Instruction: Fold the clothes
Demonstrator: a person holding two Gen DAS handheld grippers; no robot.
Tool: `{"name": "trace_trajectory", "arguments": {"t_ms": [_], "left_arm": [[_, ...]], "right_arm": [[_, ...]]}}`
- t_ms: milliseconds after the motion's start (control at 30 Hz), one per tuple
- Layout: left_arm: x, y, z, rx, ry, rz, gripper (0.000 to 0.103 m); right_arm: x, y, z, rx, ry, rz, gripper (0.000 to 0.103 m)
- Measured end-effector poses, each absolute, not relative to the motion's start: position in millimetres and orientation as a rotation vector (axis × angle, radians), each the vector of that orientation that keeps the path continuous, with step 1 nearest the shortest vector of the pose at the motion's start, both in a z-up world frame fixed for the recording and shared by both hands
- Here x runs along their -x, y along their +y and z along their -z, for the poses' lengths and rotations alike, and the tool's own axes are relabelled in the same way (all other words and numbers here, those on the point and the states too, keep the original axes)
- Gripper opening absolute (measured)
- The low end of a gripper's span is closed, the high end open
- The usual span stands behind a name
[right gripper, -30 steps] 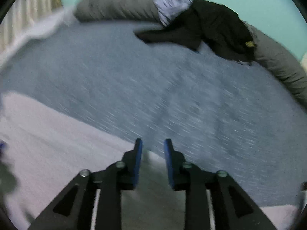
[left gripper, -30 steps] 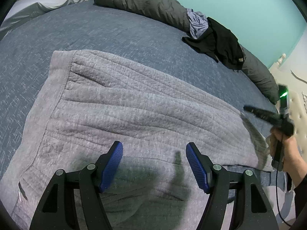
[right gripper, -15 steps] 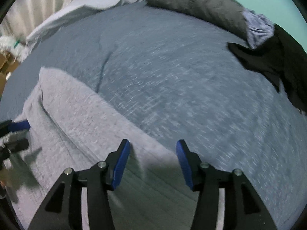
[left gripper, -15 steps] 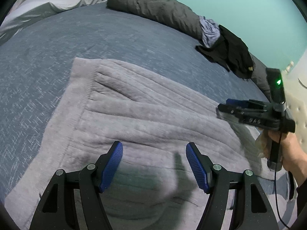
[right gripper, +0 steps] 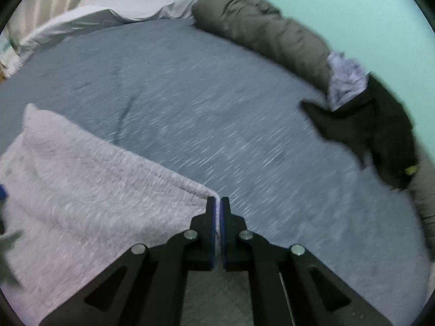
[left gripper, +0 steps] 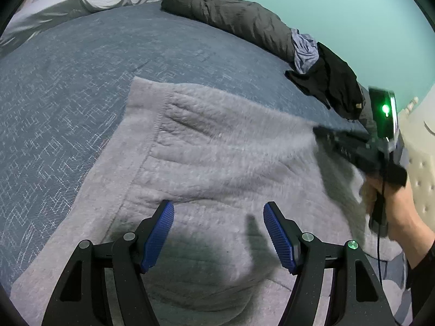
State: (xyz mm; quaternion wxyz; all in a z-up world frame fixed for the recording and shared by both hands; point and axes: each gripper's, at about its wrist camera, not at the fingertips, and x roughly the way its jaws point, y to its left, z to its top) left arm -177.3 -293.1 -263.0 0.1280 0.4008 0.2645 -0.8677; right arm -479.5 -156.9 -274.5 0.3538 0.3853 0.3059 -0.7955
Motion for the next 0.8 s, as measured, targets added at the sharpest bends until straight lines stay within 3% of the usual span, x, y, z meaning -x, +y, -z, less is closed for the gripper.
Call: {"name": "trace_trajectory", "arguments": {"t_ms": [133, 233, 367, 600, 800], "left_arm": [[177, -295, 266, -1.174, 0.772, 2.517, 0.072], [178, -295, 266, -1.176, 0.776, 2.515, 0.072], [178, -295, 266, -1.174, 0.781, 2.515, 0.072], [174, -299, 261, -1.152, 0.794, 2.505, 0.072], [180, -282, 254, -1.167, 0.767, 2.544, 0.072]], "right_arm": [[485, -161, 273, -0.984, 0.821, 2.114, 0.003], [494, -153, 287, -1.068, 0.713, 2.075, 0.005], [499, -126, 266, -1.031, 0.529, 2.127, 0.032], [497, -56, 237, -1.052, 0.378, 2.165, 0.043], [516, 89, 238, -1.226, 0.27, 2.326, 0.051]]}}
